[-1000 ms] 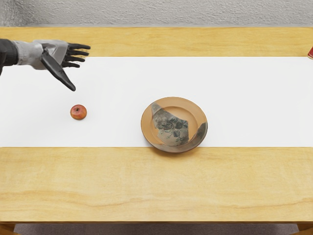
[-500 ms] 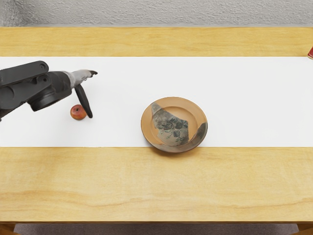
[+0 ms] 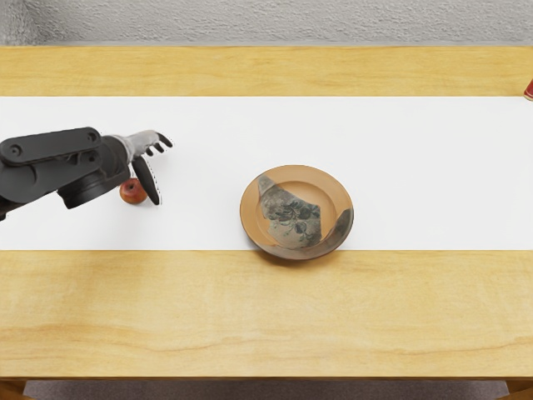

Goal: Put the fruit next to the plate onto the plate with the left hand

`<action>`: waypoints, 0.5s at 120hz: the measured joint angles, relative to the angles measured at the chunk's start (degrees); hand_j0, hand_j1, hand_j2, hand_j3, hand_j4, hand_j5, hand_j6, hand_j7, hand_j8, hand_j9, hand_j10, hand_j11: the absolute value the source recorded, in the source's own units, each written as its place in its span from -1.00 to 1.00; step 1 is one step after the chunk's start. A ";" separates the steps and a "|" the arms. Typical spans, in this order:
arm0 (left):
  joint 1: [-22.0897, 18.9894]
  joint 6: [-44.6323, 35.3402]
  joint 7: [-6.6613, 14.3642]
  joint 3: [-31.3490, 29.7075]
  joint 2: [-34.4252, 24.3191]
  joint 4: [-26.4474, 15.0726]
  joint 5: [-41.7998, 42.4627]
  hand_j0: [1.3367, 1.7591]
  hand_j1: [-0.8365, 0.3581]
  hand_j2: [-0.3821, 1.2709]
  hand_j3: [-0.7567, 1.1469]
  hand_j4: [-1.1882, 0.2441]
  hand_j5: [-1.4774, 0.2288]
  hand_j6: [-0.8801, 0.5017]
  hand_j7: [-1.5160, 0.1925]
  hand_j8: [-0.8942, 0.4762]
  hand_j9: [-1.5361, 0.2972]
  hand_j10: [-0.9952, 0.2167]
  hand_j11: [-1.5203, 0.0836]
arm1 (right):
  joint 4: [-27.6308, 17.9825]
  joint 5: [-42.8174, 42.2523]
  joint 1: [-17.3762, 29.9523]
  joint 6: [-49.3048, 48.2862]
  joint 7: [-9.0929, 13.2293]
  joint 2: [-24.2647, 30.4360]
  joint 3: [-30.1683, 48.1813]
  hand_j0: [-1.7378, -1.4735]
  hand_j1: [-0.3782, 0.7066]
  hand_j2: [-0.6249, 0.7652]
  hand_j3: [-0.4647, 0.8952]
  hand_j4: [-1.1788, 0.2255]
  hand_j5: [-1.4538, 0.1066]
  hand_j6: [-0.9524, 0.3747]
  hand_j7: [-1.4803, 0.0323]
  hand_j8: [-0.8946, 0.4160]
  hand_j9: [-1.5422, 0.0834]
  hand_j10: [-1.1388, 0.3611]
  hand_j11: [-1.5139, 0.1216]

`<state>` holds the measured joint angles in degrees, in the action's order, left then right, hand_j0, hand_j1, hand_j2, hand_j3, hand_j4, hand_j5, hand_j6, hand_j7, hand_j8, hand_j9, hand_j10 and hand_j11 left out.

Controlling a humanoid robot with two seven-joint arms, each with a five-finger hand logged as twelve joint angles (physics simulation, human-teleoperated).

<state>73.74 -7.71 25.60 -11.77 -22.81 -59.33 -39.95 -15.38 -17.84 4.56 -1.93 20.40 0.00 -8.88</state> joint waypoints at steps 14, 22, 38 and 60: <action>-0.09 -0.21 0.95 -0.72 -1.80 -2.12 -0.05 0.52 0.51 -0.48 -0.21 0.33 0.37 -0.07 0.41 -0.04 0.34 0.25 0.51 | 0.00 0.00 0.00 0.00 0.01 0.00 0.00 -0.40 -0.90 -0.11 -0.32 0.65 0.83 0.41 0.92 0.33 0.86 0.49 0.82; -0.17 -0.28 1.20 -1.08 -3.24 -3.14 -0.10 0.52 0.49 -0.48 -0.21 0.31 0.36 -0.09 0.40 -0.06 0.33 0.23 0.50 | 0.00 0.00 0.00 0.00 0.01 0.00 0.00 -0.40 -0.90 -0.11 -0.32 0.65 0.83 0.41 0.92 0.34 0.86 0.49 0.82; -0.15 -0.35 1.60 -1.51 -3.46 -3.98 -0.23 0.52 0.41 -0.47 -0.21 0.25 0.29 -0.15 0.34 -0.12 0.27 0.16 0.43 | 0.00 0.00 0.00 0.01 0.00 0.00 0.00 -0.40 -0.90 -0.11 -0.32 0.65 0.83 0.41 0.92 0.34 0.86 0.49 0.82; 0.00 -0.37 2.80 -1.88 -4.50 -4.26 -0.64 0.52 0.24 -0.44 -0.20 0.12 0.14 -0.28 0.19 -0.27 0.20 0.01 0.27 | 0.00 0.00 0.01 0.01 0.00 0.00 0.00 -0.40 -0.90 -0.11 -0.32 0.65 0.83 0.41 0.92 0.34 0.86 0.49 0.82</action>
<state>73.74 -8.08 28.40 -13.65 -27.31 -63.59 -40.60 -15.38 -17.85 4.57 -1.92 20.39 0.00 -8.88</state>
